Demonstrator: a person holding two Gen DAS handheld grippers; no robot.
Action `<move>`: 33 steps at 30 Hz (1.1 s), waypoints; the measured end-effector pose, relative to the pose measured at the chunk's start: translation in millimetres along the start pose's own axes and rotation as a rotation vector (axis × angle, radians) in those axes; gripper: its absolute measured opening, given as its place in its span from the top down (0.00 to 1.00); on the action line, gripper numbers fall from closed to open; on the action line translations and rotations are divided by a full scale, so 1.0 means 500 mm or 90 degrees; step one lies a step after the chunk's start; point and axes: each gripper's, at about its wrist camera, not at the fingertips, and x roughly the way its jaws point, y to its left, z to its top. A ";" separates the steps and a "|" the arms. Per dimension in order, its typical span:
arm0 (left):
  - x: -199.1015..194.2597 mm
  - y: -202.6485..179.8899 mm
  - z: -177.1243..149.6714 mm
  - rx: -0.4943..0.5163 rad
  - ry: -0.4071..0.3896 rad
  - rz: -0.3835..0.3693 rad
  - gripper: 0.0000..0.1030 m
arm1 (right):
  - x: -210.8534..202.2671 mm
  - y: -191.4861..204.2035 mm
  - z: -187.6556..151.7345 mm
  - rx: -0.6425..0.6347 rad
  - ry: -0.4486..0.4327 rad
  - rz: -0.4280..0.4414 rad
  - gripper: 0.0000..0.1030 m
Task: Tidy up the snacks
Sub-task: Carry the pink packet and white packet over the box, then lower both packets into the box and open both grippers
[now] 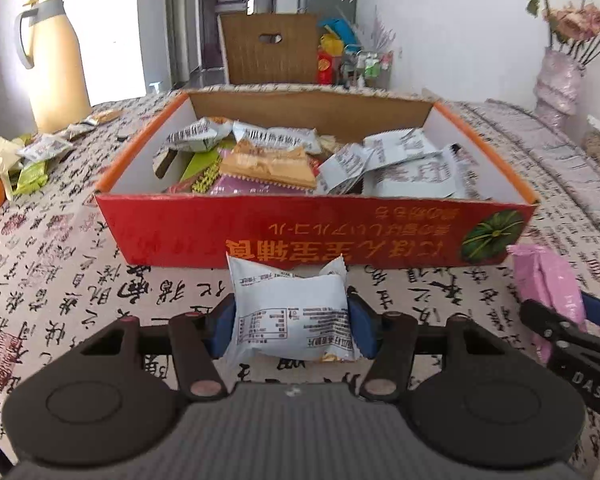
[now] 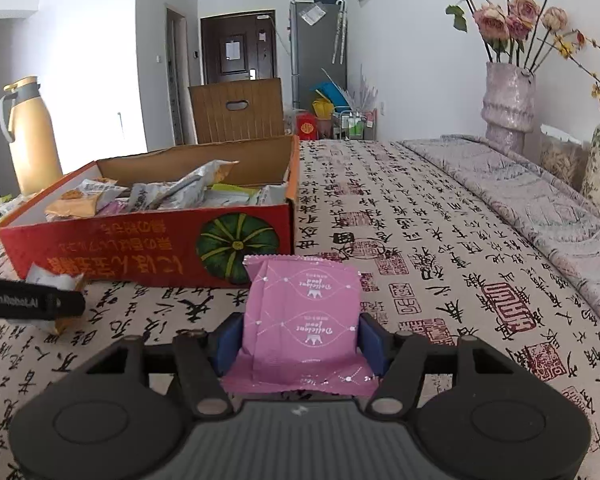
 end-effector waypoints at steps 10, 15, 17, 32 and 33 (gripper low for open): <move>-0.091 0.015 0.038 0.015 -0.085 -0.017 0.43 | -0.069 0.031 0.017 -0.025 -0.039 0.041 0.41; -0.105 0.021 0.077 0.025 -0.120 -0.011 0.42 | -0.078 0.056 0.058 -0.038 -0.067 0.059 0.41; -0.106 0.023 0.092 0.030 -0.131 -0.009 0.42 | -0.074 0.067 0.076 -0.042 -0.076 0.062 0.41; -0.017 0.051 0.208 0.032 -0.141 0.025 0.42 | 0.049 0.119 0.230 -0.068 -0.091 0.083 0.41; -0.010 0.052 0.214 0.032 -0.139 0.028 0.42 | 0.060 0.120 0.239 -0.065 -0.087 0.084 0.41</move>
